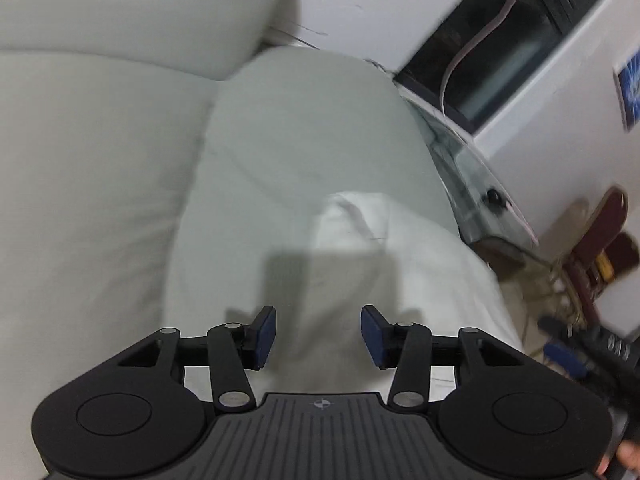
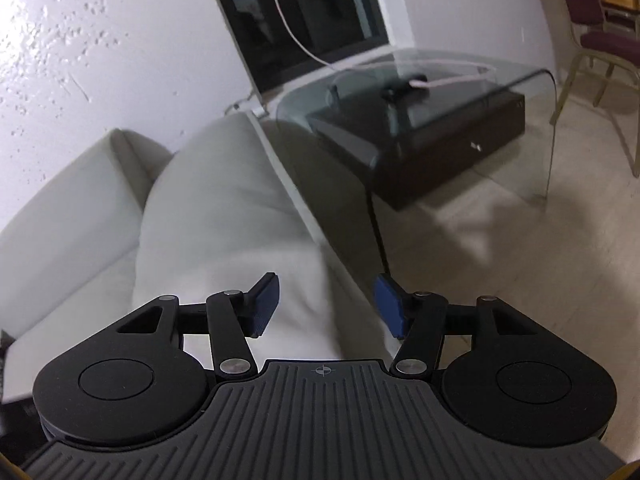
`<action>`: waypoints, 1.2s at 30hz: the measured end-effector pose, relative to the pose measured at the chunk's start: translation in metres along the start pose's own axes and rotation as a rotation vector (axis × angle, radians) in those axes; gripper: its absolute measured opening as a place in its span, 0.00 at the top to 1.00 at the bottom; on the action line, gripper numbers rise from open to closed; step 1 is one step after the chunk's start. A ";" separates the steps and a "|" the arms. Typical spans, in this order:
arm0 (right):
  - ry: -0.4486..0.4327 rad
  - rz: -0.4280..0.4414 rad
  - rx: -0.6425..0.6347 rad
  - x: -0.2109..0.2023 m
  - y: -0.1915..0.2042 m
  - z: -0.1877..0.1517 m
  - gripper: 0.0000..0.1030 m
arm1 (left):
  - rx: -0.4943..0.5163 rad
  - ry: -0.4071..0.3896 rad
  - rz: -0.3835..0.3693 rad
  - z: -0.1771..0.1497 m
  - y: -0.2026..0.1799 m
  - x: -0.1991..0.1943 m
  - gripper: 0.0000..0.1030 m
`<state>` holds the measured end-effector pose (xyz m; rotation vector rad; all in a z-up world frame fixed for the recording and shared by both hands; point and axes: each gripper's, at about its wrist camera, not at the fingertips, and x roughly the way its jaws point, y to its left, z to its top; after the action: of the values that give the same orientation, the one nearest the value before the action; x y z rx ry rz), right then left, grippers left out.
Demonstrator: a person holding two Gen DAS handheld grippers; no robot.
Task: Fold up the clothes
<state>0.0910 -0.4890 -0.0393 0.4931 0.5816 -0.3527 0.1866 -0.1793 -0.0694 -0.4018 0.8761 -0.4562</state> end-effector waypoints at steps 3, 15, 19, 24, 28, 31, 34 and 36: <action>-0.010 0.001 0.014 -0.021 -0.016 -0.015 0.42 | 0.072 -0.044 -0.003 -0.012 0.005 -0.024 0.53; 0.126 0.112 -0.214 -0.083 0.014 -0.070 0.64 | 0.501 0.049 0.143 -0.065 -0.078 -0.034 0.62; 0.163 0.071 -0.296 -0.067 0.021 -0.078 0.64 | 0.526 0.088 0.145 -0.069 -0.083 -0.015 0.62; 0.223 0.023 -0.321 -0.051 0.019 -0.086 0.64 | 0.530 0.111 0.162 -0.074 -0.086 0.010 0.62; 0.255 -0.037 -0.324 -0.061 0.015 -0.087 0.60 | 0.544 0.127 0.168 -0.076 -0.088 0.001 0.64; 0.274 -0.067 -0.302 -0.073 0.012 -0.083 0.58 | 0.532 0.147 0.155 -0.078 -0.090 -0.014 0.66; 0.269 -0.030 -0.268 -0.097 0.016 -0.076 0.45 | 0.515 0.150 0.135 -0.077 -0.095 -0.035 0.58; 0.254 0.008 -0.249 -0.115 0.022 -0.070 0.36 | 0.503 0.150 0.123 -0.077 -0.099 -0.050 0.46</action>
<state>-0.0192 -0.4132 -0.0137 0.3017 0.8578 -0.2069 0.0761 -0.2464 -0.0313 0.1491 0.8901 -0.5776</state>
